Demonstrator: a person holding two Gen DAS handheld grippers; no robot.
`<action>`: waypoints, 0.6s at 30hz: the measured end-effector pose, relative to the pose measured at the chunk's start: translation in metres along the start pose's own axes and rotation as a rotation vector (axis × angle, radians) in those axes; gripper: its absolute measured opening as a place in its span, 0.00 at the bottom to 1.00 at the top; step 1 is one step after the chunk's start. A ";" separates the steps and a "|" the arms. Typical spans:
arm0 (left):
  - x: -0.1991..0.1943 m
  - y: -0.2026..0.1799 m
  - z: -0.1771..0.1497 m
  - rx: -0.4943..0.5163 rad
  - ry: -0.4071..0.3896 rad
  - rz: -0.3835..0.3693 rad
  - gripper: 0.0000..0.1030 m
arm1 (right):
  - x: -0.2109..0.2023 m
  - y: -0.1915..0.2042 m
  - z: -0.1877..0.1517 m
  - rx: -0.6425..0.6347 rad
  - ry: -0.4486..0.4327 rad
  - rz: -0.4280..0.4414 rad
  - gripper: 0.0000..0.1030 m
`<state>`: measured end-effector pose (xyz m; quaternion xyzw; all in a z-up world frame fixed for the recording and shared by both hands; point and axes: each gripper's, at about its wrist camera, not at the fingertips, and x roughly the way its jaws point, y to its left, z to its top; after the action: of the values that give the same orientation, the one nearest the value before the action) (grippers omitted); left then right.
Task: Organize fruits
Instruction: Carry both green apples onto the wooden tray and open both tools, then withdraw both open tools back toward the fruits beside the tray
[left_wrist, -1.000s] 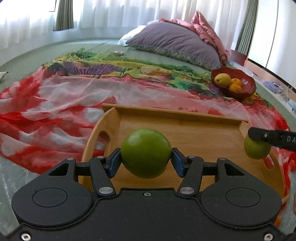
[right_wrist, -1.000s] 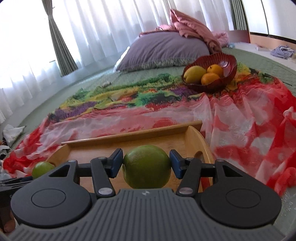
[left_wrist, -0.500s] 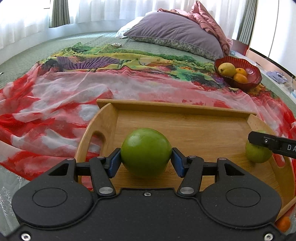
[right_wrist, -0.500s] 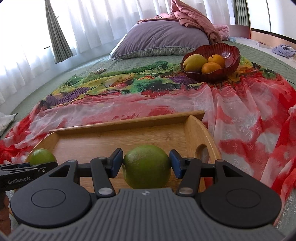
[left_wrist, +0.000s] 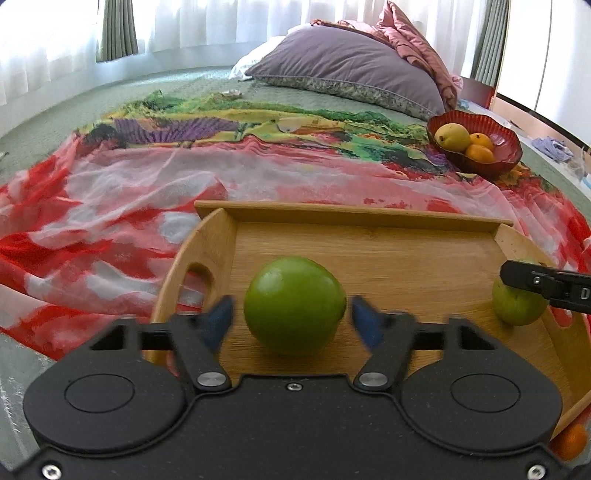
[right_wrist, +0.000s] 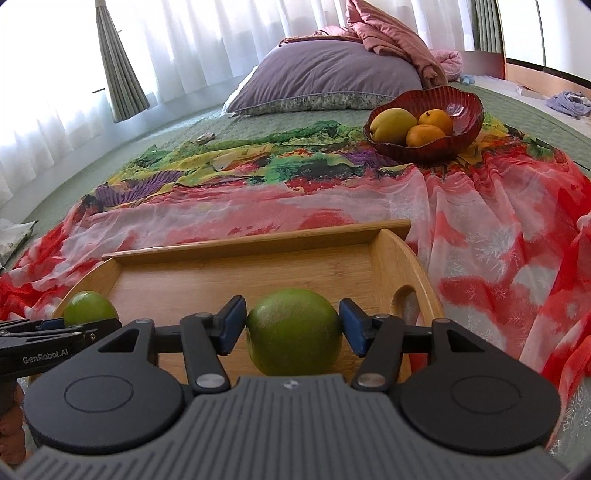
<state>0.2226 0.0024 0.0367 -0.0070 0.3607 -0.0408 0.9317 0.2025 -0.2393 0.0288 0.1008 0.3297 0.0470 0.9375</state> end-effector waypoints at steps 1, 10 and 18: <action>-0.002 0.001 -0.001 0.007 -0.009 0.003 0.79 | -0.001 0.000 -0.001 -0.006 -0.002 0.002 0.73; -0.025 0.011 -0.013 0.065 -0.007 -0.025 0.91 | -0.014 -0.001 -0.016 -0.070 0.004 0.023 0.88; -0.049 0.020 -0.028 0.051 -0.026 -0.056 0.93 | -0.024 -0.005 -0.028 -0.087 0.019 0.031 0.88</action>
<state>0.1690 0.0266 0.0486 0.0064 0.3473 -0.0759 0.9346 0.1661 -0.2432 0.0208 0.0646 0.3345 0.0766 0.9371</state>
